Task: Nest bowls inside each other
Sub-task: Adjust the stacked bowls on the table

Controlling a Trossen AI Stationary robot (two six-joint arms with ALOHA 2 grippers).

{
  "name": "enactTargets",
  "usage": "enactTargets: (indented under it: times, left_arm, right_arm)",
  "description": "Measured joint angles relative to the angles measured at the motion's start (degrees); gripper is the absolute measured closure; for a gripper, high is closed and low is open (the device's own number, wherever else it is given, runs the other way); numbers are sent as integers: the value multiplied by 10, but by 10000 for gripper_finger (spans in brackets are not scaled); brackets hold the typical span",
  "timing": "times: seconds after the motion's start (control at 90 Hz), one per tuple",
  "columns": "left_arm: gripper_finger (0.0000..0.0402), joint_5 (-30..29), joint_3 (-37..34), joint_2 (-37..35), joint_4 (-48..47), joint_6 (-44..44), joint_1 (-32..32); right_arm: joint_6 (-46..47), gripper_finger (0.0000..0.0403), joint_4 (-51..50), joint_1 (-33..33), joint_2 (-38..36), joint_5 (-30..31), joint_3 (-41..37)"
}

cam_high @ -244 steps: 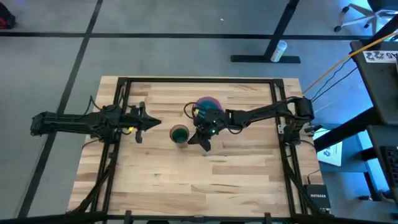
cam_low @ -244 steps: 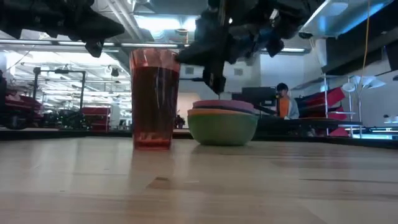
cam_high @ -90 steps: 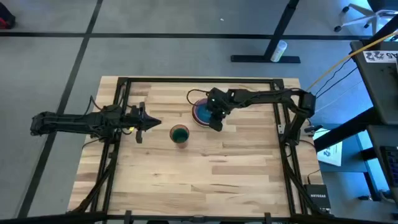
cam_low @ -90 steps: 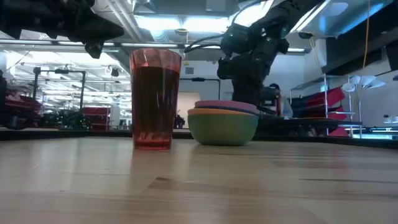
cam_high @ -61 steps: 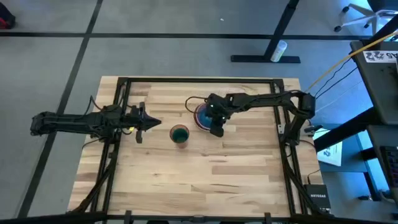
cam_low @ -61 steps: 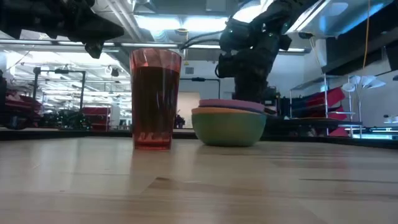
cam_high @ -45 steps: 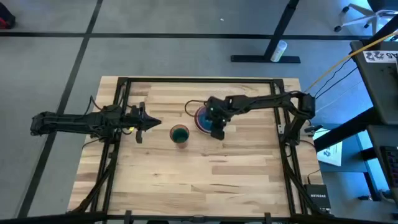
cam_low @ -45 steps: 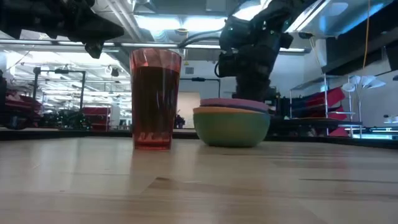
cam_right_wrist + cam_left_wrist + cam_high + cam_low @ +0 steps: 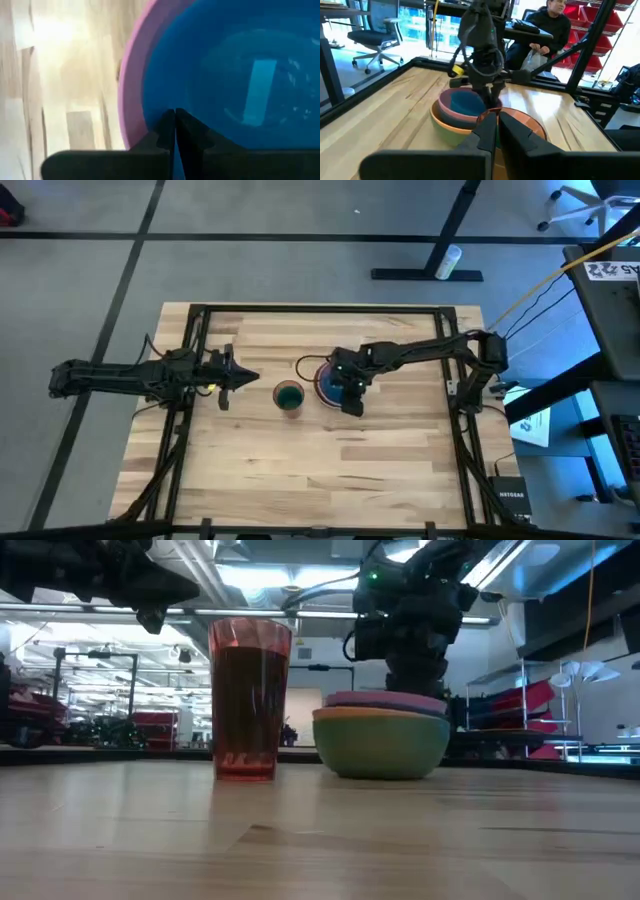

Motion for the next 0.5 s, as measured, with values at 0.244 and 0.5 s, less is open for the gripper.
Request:
enactTargets:
  times: [0.244,0.5]
  left_arm:
    - [402,0,0,0,0,0,-1]
    - [402,0,0,0,0,0,-1]
  right_arm:
    - [11,403,-11,19,0,-2,0]
    - [17,403,-10,19,-6,-9,-10]
